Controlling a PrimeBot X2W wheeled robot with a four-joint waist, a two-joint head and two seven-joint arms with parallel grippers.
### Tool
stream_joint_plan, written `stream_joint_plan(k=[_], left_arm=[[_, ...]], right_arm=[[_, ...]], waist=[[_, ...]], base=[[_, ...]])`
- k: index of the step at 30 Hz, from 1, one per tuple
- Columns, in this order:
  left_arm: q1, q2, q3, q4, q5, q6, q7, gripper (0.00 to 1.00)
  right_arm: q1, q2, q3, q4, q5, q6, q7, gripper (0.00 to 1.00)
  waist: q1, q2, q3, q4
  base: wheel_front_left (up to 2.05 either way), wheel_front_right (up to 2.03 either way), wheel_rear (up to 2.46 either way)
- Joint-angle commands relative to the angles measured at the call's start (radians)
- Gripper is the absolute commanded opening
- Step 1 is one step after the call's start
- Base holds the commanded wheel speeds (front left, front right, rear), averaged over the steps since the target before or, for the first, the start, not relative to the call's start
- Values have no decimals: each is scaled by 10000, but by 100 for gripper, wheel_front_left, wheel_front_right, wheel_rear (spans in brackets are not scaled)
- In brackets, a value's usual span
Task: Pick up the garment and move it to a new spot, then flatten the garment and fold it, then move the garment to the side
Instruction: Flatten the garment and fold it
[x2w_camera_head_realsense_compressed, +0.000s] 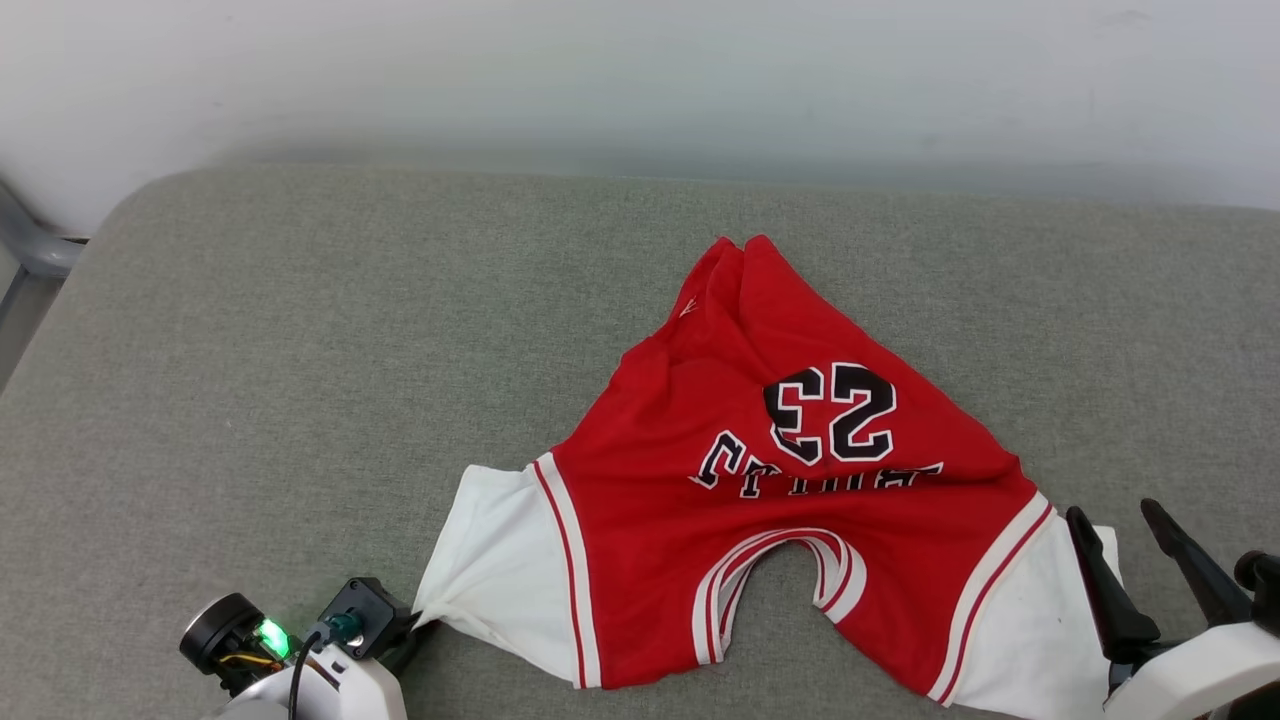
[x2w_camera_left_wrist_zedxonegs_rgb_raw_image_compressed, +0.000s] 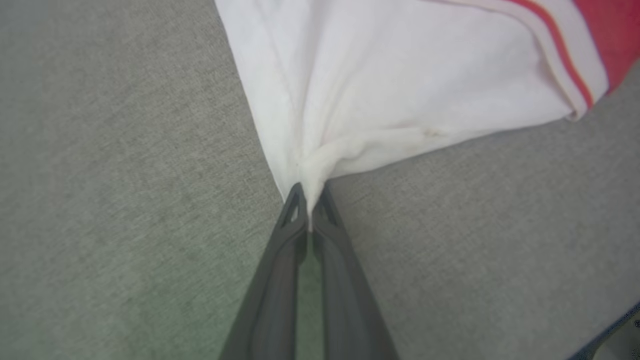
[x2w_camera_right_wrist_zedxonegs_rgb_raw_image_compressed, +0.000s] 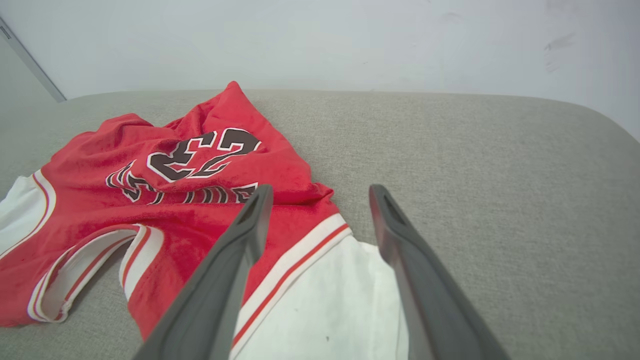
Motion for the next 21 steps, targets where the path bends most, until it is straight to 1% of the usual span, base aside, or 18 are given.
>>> stream_joint_plan(k=[1, 3, 4, 5, 6, 10, 12, 17, 21], left_arm=[[431, 22, -153, 356, -52, -84, 60, 0], [590, -112, -114, 642, -185, -34, -53, 0], [656, -131, -72, 764, -252, -31, -125, 20], [667, -148, 41, 861, -327, 34, -305, 76], [662, -181, 206, 910, -453, 118, -501, 100], [676, -158, 862, 609, -927, 443, -983, 100], [681, 81, 1055, 174, -1079, 618, -974, 100], [267, 1193, 1371, -1547, -1331, 1034, -61, 100], [29, 1938, 1723, -2916, -2245, 1023, 1246, 100]], right_arm=[[124, -51, -43, 19, 26, -11, 8, 100], [159, -54, -73, 19, 35, -11, 23, 100], [198, -53, -85, 14, 35, -11, 40, 100], [253, -41, -88, 12, 36, -11, 36, 100], [296, -20, -83, 7, 39, -11, 51, 100], [493, 89, -162, -27, 56, -11, 37, 100], [626, 141, -218, -57, 55, -11, 57, 100], [830, 213, -328, -159, 27, -11, 78, 100], [834, 286, -277, -200, -30, -11, 112, 100]], waist=[[0, 0, -22, 19], [0, 0, -81, 44], [0, 0, -122, 51], [0, 0, -172, 61], [0, 0, -230, 64], [0, 0, -522, 99], [0, 0, -642, 132], [0, 0, -822, 184], [0, 0, -883, 159]], base=[[0, 0, 0], [0, 0, 0], [0, 0, 0], [0, 0, 0], [0, 0, 0], [0, 0, 0], [0, 0, 0], [0, 0, 0], [0, 0, 0]])
